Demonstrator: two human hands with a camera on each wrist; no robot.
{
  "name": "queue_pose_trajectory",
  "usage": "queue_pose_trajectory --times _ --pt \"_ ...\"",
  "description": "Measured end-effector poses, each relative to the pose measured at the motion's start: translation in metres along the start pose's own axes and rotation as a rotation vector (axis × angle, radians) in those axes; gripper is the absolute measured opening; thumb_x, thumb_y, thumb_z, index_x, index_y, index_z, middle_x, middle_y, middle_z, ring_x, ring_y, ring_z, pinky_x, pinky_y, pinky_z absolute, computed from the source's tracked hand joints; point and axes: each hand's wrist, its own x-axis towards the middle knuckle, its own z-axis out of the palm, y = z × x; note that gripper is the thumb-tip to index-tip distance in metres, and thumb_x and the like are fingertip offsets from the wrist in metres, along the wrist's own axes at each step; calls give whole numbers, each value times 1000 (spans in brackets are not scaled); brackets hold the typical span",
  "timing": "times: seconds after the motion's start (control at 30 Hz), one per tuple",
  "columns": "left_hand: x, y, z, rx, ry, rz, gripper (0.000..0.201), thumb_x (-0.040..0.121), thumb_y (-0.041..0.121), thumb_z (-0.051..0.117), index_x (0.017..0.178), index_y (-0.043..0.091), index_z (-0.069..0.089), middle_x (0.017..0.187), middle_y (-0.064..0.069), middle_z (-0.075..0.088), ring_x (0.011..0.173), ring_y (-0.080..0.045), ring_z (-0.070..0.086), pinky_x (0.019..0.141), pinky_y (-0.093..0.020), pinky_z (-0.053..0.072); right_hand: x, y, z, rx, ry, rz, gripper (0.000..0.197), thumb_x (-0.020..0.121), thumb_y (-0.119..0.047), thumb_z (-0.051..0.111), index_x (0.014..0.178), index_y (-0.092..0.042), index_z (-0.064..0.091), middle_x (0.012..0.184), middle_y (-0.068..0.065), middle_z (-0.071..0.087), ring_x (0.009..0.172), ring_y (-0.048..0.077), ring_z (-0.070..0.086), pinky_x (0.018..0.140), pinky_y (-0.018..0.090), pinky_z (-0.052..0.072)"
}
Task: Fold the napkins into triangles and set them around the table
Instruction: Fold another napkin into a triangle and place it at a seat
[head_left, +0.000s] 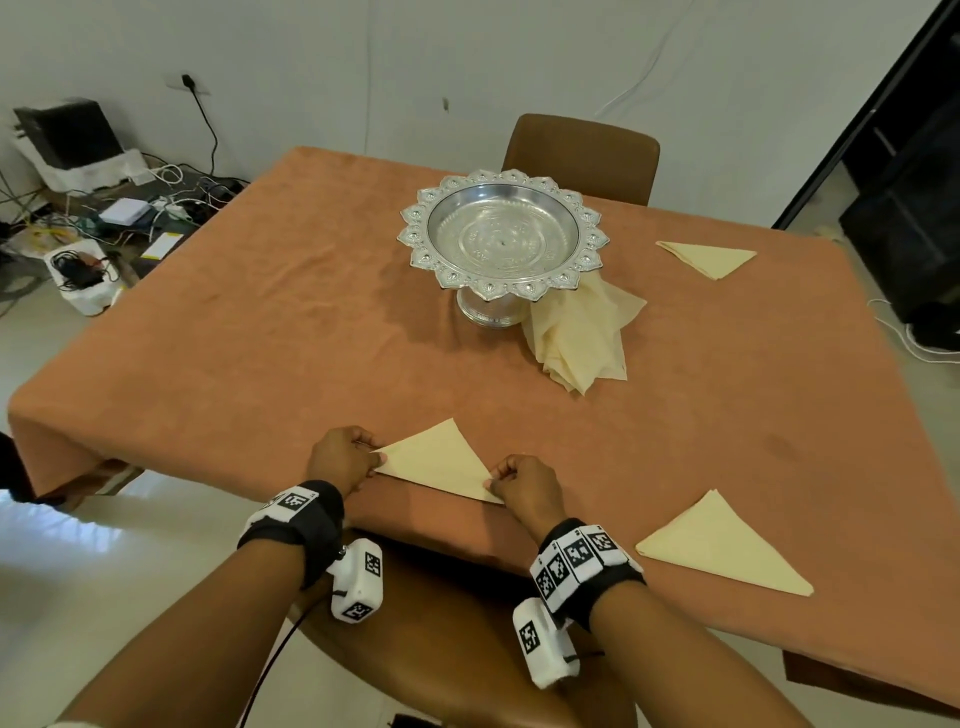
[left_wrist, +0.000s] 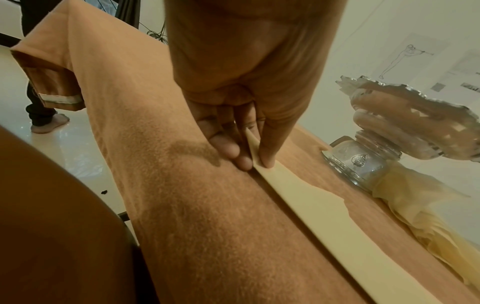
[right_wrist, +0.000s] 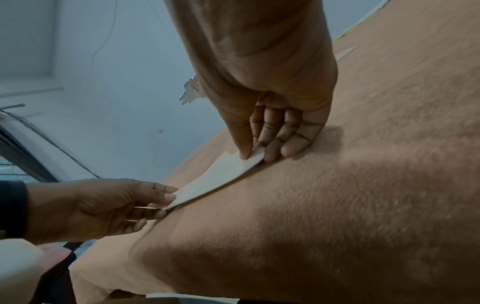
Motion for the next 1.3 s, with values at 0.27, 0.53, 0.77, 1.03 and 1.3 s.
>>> queue_pose_trajectory --times 0.27,0.53,0.77,1.03,1.3 --pt "5 -4 -5 30 29 -25 11 81 3 69 89 10 67 69 -11 67 53 -20 57 45 -26 45 6 -13 2 -133 -72 -27 12 77 -16 72 72 -22 63 84 -4 68 83 15 62 69 24 45" --pt "1 11 -9 239 176 58 38 86 40 63 113 13 61 116 -12 61 100 -30 58 83 -36 45 9 -10 -34 -171 -24 -21 6 79 -20 62 77 -24 57 91 -4 67 84 17 61 64 26 43" --pt "-22 101 39 205 145 361 29 90 34 60 114 18 63 118 -7 61 103 -25 58 84 -34 44 35 15 -158 -256 127 -62 14 81 -26 69 89 -16 65 86 -2 63 81 18 58 62 26 37" --pt "-9 175 170 97 62 199 34 88 32 63 115 11 61 113 -9 65 102 -25 59 80 -28 40 112 49 -245 -486 50 -238 12 84 -21 62 96 -17 65 97 2 67 88 21 60 70 28 45" --pt "16 218 252 -120 286 -106 17 81 26 70 77 11 63 85 -8 66 91 -32 63 77 -32 48 174 103 -309 -577 -133 -507 16 83 -18 57 98 -19 62 98 -4 61 93 17 56 70 27 36"
